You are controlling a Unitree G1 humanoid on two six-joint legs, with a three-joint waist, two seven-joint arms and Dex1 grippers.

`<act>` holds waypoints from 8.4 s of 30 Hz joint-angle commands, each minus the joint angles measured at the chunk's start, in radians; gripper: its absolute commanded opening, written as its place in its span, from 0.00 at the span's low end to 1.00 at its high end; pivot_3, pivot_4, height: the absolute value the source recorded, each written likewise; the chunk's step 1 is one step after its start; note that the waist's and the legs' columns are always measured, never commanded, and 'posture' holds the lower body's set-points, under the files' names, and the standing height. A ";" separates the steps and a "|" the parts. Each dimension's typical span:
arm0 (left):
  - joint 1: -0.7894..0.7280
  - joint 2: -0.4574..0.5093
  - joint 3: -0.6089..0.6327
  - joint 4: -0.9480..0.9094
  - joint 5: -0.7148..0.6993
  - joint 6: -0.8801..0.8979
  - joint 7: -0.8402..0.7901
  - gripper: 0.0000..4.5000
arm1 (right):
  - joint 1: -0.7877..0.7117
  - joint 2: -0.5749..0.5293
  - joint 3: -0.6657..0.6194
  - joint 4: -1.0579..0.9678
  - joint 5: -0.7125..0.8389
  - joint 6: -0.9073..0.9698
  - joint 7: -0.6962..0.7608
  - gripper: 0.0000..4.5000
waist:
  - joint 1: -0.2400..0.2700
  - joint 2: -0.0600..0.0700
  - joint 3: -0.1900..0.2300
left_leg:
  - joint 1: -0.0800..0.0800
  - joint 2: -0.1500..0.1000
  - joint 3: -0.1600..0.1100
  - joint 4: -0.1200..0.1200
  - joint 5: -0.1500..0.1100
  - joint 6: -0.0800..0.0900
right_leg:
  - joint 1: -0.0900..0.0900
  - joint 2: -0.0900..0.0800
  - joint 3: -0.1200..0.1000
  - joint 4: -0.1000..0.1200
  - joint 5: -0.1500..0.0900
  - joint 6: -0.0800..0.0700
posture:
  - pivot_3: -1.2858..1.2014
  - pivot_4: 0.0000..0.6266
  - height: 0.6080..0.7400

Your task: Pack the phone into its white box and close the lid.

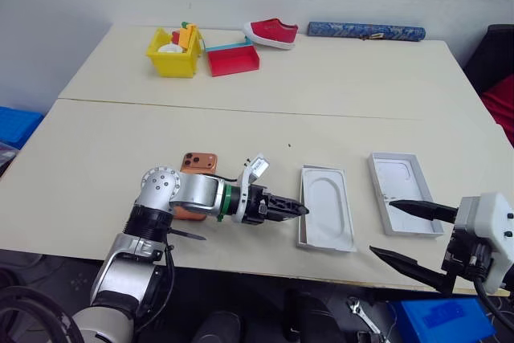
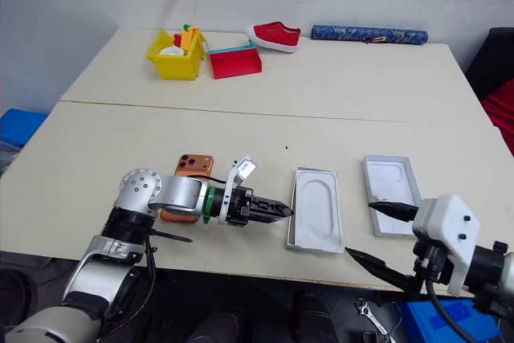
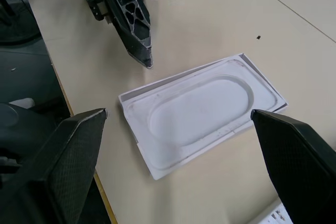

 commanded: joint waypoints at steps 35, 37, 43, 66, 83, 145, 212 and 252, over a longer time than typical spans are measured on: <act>0.114 0.309 -0.074 -0.419 1.090 -0.877 -1.163 0.68 | -0.867 0.184 0.961 0.598 -0.646 0.001 -0.227 0.01 | -0.038 0.003 0.002 | -0.005 0.001 -0.005 -0.002 0.000 0.001 | -0.002 -0.001 -0.006 -0.003 -0.001 -0.002 | 0.52 0.24 1.00; 0.116 0.306 -0.070 -0.419 1.094 -0.872 -1.167 0.68 | -0.860 0.184 0.956 0.581 -0.645 0.009 -0.215 0.01 | -0.039 0.003 0.002 | -0.005 0.001 -0.005 -0.002 0.000 0.001 | -0.002 -0.001 -0.007 -0.001 -0.001 -0.002 | 0.52 0.24 1.00; 0.128 0.305 -0.063 -0.420 1.103 -0.868 -1.180 0.68 | -0.797 0.103 0.865 0.376 -0.575 0.112 -0.161 0.01 | -0.046 0.004 0.002 | -0.007 0.001 -0.008 -0.002 0.000 0.001 | -0.002 -0.001 -0.009 -0.002 -0.001 -0.002 | 0.52 0.24 1.00; 0.122 0.269 -0.059 -0.406 1.135 -0.857 -1.199 0.68 | -0.742 0.122 0.922 0.424 -0.677 0.065 -0.197 0.01 | -0.047 0.004 0.002 | -0.007 0.001 -0.009 0.000 0.000 0.001 | 0.000 -0.002 -0.011 -0.003 -0.001 -0.002 | 0.52 0.24 1.00; 0.297 0.634 0.251 -0.224 0.959 -0.528 -1.339 1.00 | -0.866 0.133 0.833 0.315 -0.366 0.145 -0.004 0.00 | -0.054 0.006 0.004 | -0.006 0.002 -0.010 -0.002 0.000 0.001 | -0.001 -0.001 -0.011 -0.001 -0.001 -0.003 | 0.52 0.24 1.00; 0.044 0.315 0.144 0.092 1.015 0.121 -1.034 0.87 | -1.219 0.670 1.254 1.092 -0.870 -0.286 0.050 0.00 | -0.073 0.031 -0.024 | -0.001 -0.016 -0.022 -0.003 0.004 0.007 | 0.000 -0.013 -0.020 0.013 -0.002 -0.003 | 0.52 0.24 1.00; -0.112 -0.514 0.295 0.262 0.607 0.121 -0.099 0.46 | -0.177 0.030 0.004 -0.053 -0.051 0.233 -0.111 1.00 | 0.006 0.003 -0.003 | -0.009 -0.015 -0.020 0.001 0.005 0.006 | 0.000 -0.017 -0.018 -0.005 0.002 0.003 | 0.52 0.24 1.00; -0.319 -0.251 -0.141 0.108 0.426 0.121 -0.221 1.00 | -0.151 0.048 0.092 -0.024 -0.042 0.123 -0.180 1.00 | 0.002 0.003 -0.002 | -0.006 -0.015 -0.020 -0.001 0.005 0.004 | 0.000 -0.016 -0.016 -0.004 0.001 0.003 | 0.52 0.24 1.00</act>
